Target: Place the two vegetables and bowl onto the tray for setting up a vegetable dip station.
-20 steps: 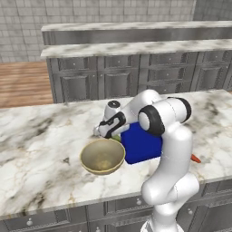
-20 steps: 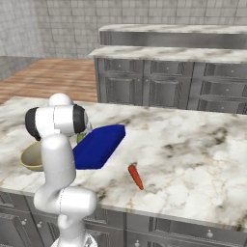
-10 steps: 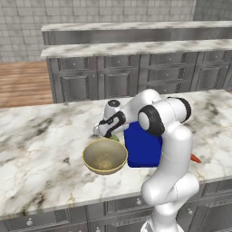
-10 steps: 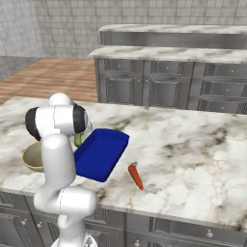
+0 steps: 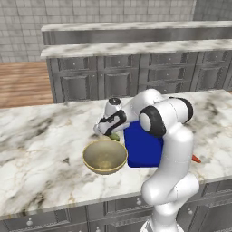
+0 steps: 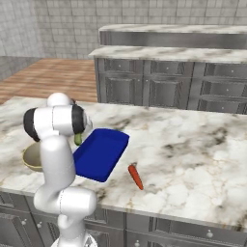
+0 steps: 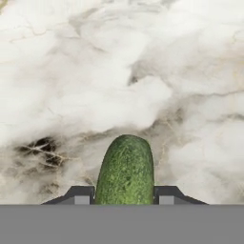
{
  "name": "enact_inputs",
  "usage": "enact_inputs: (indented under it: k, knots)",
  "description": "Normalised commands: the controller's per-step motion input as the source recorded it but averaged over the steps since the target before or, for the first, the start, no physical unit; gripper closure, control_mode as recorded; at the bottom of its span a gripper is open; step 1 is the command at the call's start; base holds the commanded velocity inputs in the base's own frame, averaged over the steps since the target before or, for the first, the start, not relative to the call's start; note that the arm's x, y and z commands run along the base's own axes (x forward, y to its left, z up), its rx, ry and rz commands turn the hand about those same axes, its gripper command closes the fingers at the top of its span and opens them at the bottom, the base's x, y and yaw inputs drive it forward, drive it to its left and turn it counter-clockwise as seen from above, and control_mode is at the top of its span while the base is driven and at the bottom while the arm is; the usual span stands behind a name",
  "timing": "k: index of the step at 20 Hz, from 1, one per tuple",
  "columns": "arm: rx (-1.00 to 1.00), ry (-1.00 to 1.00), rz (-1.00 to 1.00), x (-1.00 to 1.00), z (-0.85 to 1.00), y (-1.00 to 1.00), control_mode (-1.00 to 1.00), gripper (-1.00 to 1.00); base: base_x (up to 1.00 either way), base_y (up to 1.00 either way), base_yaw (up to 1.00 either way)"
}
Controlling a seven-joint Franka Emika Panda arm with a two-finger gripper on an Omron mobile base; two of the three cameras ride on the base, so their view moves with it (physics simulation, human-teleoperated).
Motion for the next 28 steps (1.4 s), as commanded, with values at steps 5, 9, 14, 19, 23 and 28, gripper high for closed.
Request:
enact_inputs:
  k: [5,9,14,19,23,28]
  knots:
    - [0.0,0.0,-0.03,0.0,0.8,-0.02,-1.0,1.0,0.0,0.0,0.0]
    - [-0.03,0.0,0.0,-0.04,0.63,-0.11,-1.0,1.0,0.0,0.0,0.0]
    - [-0.07,0.0,0.01,-0.14,0.31,-0.4,-1.0,1.0,0.0,0.0,0.0]
    - [-0.07,0.0,0.09,-0.31,0.03,-0.64,-1.0,1.0,0.0,0.0,0.0]
    - [-0.08,0.0,0.14,-0.31,0.0,-0.59,-1.0,1.0,0.0,0.0,0.0]
    - [-0.02,0.0,0.21,-0.24,0.0,-0.59,-1.0,1.0,0.0,0.0,0.0]
